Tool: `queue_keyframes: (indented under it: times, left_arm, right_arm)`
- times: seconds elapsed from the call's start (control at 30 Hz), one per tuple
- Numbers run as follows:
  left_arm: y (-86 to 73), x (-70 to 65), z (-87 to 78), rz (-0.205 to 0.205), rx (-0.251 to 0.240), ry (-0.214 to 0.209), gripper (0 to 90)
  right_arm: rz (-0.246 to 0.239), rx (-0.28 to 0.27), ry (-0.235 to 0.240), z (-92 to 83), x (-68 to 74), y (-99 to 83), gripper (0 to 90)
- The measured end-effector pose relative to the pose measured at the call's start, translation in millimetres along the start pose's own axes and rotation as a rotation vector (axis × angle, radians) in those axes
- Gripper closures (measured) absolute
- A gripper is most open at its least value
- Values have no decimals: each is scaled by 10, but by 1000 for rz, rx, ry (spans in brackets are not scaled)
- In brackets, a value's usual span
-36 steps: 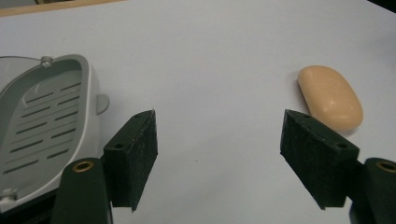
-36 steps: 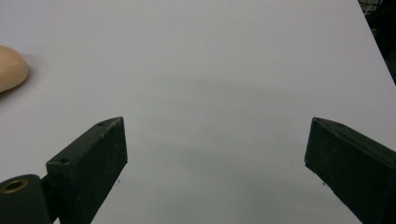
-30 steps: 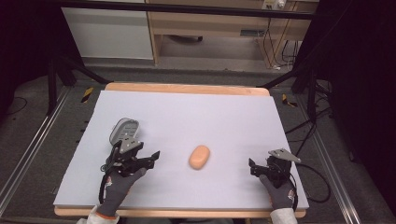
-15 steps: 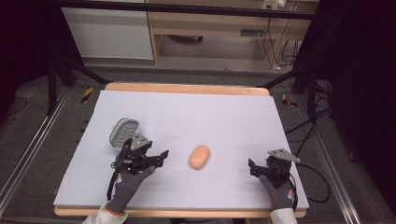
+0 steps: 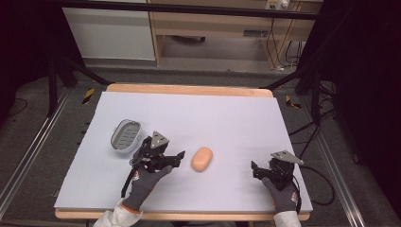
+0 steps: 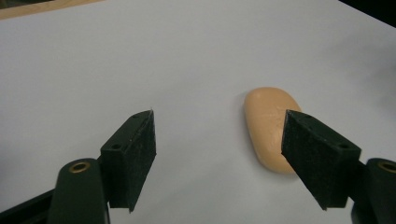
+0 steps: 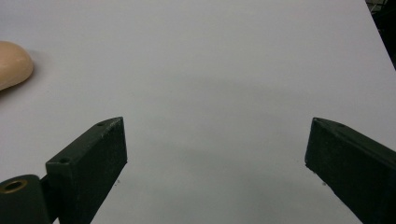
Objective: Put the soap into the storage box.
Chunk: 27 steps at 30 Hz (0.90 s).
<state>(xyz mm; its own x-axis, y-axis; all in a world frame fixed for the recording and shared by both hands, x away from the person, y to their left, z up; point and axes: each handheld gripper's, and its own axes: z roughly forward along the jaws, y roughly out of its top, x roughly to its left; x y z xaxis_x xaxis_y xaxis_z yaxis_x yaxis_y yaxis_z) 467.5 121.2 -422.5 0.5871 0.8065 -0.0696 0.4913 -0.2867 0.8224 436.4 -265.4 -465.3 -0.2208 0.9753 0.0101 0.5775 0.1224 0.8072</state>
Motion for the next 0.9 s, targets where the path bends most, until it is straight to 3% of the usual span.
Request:
queue_keyframes:
  times: [0.07,0.33,0.9]
  left_arm:
    - [44,-65,44,20,4,-2,253]
    - [125,-224,175,36,8,-31,246]
    - [148,-461,434,62,48,-58,235]
  right_arm:
    - [2,2,3,4,-2,-2,58]
    - [-14,8,-3,11,8,0,59]
    - [-5,9,0,5,3,2,60]
